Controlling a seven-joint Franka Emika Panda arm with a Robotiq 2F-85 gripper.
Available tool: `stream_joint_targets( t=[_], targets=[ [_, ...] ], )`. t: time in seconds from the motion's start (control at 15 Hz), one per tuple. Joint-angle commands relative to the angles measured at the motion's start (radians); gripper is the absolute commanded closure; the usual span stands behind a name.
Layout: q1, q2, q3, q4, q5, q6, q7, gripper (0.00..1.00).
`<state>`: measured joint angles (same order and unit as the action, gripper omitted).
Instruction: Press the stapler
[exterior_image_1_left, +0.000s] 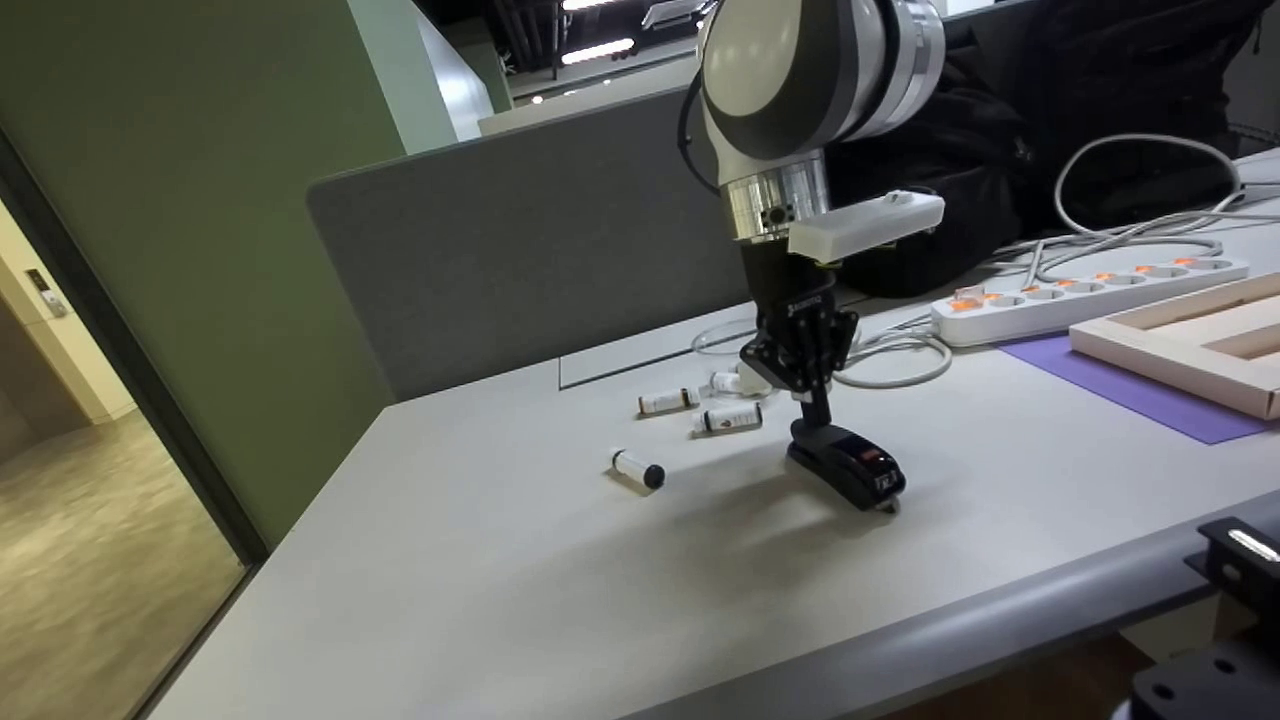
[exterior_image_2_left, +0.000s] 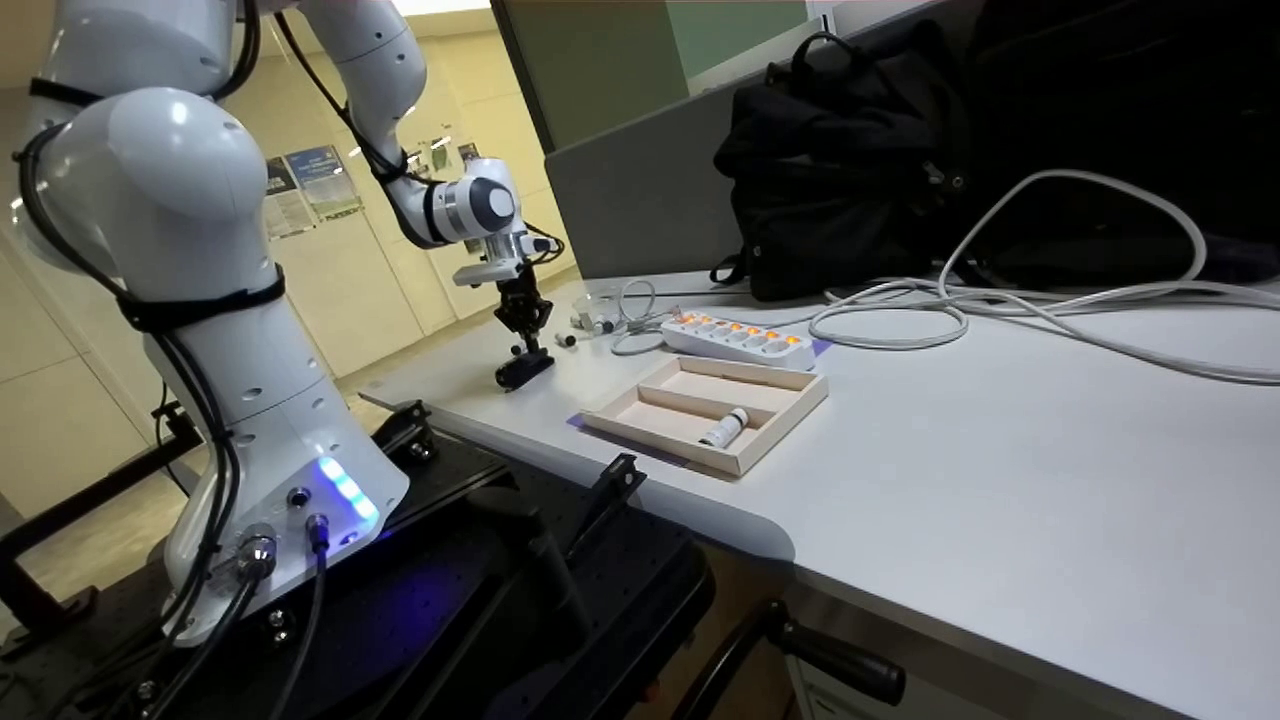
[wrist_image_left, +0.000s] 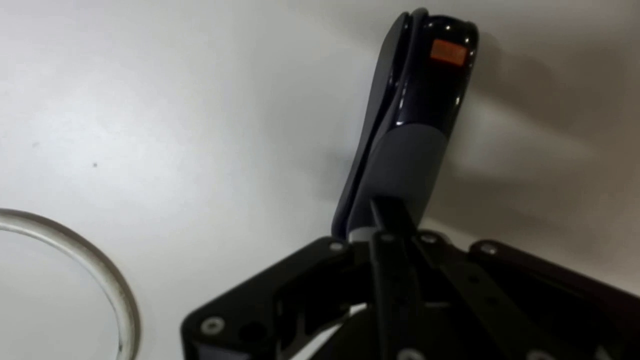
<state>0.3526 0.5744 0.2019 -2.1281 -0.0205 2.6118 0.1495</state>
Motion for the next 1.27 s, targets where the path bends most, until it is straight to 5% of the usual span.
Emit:
stream_joint_targets(
  t=[0.0,0.4,0.8,0.87,0.93,1.0,1.2],
  targets=[
    [-0.005,0.111,-0.002,0.058,0.015,-0.025,-0.012,1.0],
    [-0.074,0.004,0.048,0.082,0.097,-0.105,-0.1,1.0],
    [-0.17,-0.231,0.098,0.022,0.207,-0.157,-0.207,1.0],
    [-0.178,-0.267,0.093,0.012,0.214,-0.18,-0.219,0.76],
    [-0.186,-0.297,0.087,0.005,0.22,-0.209,-0.228,0.73],
    [-0.157,-0.219,0.077,0.056,0.201,-0.175,-0.208,0.93],
    [-0.171,-0.281,0.073,0.03,0.207,-0.209,-0.22,0.74]
  ],
)
